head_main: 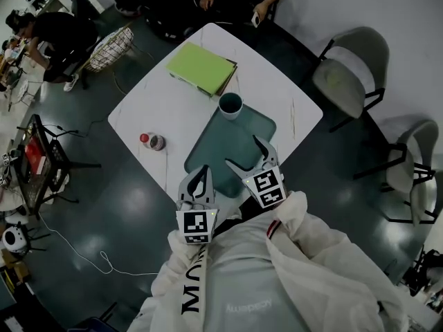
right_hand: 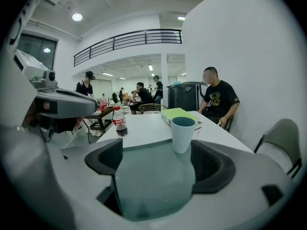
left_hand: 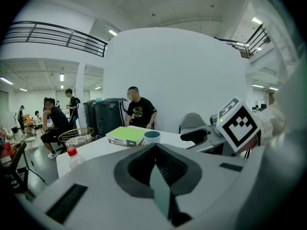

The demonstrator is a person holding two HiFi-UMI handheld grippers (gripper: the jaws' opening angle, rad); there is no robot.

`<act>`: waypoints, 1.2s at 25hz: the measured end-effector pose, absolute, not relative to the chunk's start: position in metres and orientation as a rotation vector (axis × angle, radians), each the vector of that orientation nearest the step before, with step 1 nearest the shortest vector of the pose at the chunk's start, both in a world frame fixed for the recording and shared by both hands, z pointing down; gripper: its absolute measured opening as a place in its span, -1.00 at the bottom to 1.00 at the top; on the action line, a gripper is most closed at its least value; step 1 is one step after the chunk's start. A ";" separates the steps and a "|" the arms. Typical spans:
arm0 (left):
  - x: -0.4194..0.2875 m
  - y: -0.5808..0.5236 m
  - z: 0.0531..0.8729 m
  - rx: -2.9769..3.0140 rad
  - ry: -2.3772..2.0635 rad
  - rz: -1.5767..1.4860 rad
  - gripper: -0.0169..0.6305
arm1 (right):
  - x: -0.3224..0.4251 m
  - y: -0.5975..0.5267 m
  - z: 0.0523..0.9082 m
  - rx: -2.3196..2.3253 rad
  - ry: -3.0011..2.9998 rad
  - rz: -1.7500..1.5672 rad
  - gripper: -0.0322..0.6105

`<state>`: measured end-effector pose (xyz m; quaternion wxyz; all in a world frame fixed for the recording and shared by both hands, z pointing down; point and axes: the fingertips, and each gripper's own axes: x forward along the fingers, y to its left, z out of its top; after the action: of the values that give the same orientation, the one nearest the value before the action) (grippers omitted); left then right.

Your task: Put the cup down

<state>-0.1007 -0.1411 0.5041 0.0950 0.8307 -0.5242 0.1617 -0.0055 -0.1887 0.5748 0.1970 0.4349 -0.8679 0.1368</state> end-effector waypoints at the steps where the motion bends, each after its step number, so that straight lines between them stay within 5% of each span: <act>1: -0.101 -0.137 0.502 2.469 -1.552 0.476 -0.91 | -0.006 -0.184 0.569 1.227 -2.437 0.375 0.48; 9: -0.113 -0.101 0.483 2.532 -1.536 0.441 -0.91 | -0.008 -0.143 0.519 1.359 -2.459 0.305 0.10; 19: -0.123 -0.041 0.465 2.566 -1.492 0.374 -0.91 | 0.000 -0.071 0.481 1.546 -2.428 0.293 -0.86; 30: -0.120 -0.013 0.462 2.551 -1.460 0.359 -0.91 | -0.010 -0.027 0.450 1.499 -2.489 0.241 -0.88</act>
<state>-0.1202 -0.0125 0.4622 0.0901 0.8579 -0.4911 0.1208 -0.0103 -0.0270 0.4496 0.1128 0.5108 -0.8483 0.0822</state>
